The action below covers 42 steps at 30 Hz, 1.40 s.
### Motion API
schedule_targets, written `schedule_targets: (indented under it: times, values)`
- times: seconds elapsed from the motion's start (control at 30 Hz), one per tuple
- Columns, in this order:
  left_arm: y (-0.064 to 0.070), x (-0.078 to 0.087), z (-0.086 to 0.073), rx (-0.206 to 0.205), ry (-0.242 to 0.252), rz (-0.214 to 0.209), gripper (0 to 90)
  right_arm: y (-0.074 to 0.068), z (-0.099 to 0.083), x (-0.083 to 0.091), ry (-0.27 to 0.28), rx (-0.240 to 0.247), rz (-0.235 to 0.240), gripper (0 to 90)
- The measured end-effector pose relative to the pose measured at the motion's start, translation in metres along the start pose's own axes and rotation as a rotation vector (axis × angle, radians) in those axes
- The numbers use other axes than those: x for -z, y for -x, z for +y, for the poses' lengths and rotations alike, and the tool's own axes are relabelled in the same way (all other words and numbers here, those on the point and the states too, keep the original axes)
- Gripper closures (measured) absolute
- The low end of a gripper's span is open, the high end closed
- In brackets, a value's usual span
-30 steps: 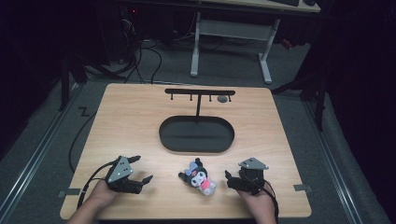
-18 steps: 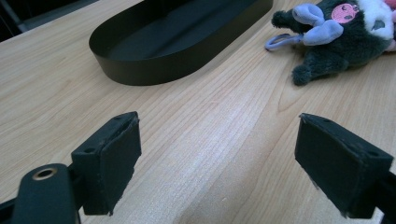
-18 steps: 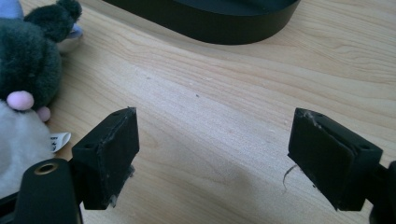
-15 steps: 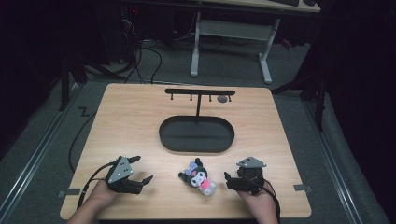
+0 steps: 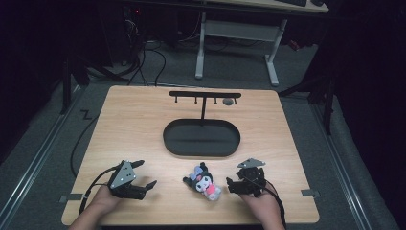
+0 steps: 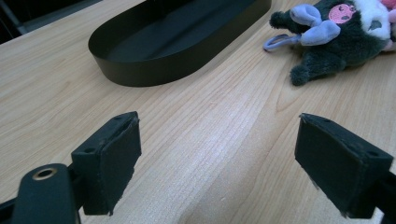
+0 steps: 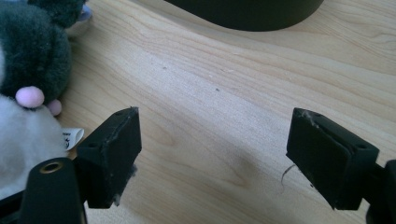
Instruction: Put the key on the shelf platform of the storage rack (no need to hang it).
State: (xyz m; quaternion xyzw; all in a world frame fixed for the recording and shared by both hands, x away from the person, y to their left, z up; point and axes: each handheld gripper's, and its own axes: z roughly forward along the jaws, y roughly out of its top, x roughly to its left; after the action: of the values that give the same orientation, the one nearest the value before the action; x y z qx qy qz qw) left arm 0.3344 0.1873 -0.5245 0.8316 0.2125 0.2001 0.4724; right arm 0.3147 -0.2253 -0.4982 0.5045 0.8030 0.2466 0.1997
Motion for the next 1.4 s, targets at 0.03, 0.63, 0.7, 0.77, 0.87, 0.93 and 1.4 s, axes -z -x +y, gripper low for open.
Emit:
schedule_targets:
  times: [0.03,0.63,0.7,0.77,0.87,0.93,1.4]
  values:
    - [0.000,0.000,0.000,0.000,0.000,0.000,15.4,0.001,0.000,0.001,0.000,0.002,-0.002,19.8]
    - [0.000,0.000,0.000,-0.002,-0.001,0.001,15.4,0.005,0.006,0.007,-0.108,0.041,0.017,19.6]
    - [0.000,0.000,0.000,-0.002,-0.001,0.001,15.4,0.005,0.006,0.007,-0.119,0.044,0.014,19.6]
    - [0.000,0.000,0.000,-0.002,0.000,0.000,15.4,0.006,0.009,0.008,-0.145,0.048,0.018,19.7]
    - [0.000,0.000,0.000,0.000,-0.001,0.000,15.4,0.006,0.011,0.009,-0.160,0.046,0.021,19.7]
    - [0.000,0.000,0.000,-0.001,0.000,0.001,15.4,0.006,0.013,0.009,-0.180,0.046,0.023,19.6]
    - [0.000,0.000,0.000,-0.001,0.000,-0.001,15.4,0.009,0.021,0.006,-0.364,0.005,0.060,20.9]
